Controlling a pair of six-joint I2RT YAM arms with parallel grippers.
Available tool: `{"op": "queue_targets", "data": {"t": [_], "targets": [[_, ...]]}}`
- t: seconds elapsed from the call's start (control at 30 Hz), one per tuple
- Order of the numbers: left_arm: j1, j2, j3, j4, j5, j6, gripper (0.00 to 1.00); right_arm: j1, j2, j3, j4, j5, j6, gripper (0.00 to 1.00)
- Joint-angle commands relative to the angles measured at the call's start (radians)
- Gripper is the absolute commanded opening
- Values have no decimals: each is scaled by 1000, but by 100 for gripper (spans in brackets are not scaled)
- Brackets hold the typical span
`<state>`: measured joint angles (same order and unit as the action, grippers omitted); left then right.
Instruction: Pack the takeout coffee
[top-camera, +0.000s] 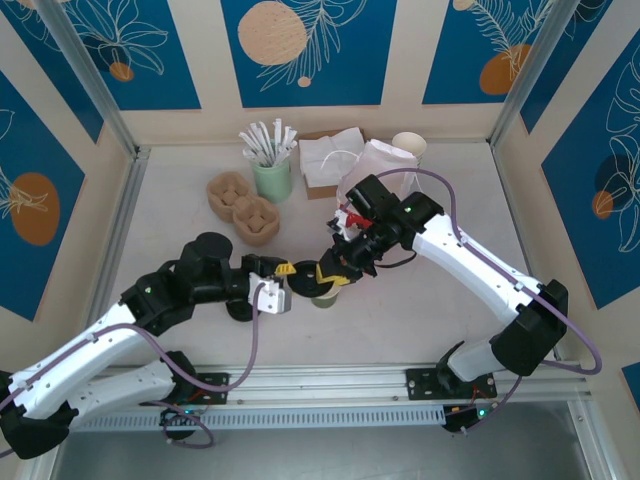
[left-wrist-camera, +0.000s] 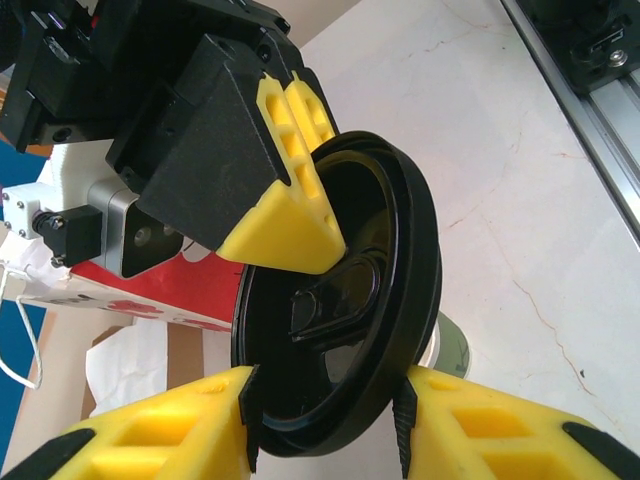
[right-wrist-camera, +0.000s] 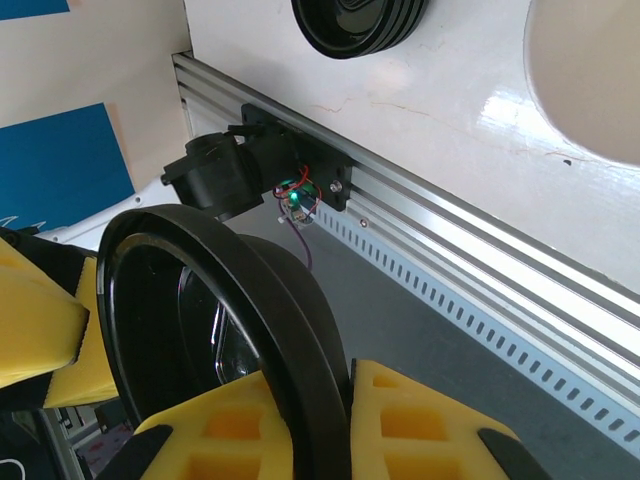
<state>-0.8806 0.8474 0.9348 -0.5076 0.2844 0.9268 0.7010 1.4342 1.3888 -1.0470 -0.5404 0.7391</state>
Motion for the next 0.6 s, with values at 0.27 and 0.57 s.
{"op": "queue_targets", "data": {"t": [0.27, 0.57], "targets": [[-17, 17, 45, -12, 30, 28, 32, 18, -22, -8, 7, -79, 5, 0], [-17, 28, 39, 43, -33, -44, 21, 7, -30, -1, 7, -68, 2, 9]]}}
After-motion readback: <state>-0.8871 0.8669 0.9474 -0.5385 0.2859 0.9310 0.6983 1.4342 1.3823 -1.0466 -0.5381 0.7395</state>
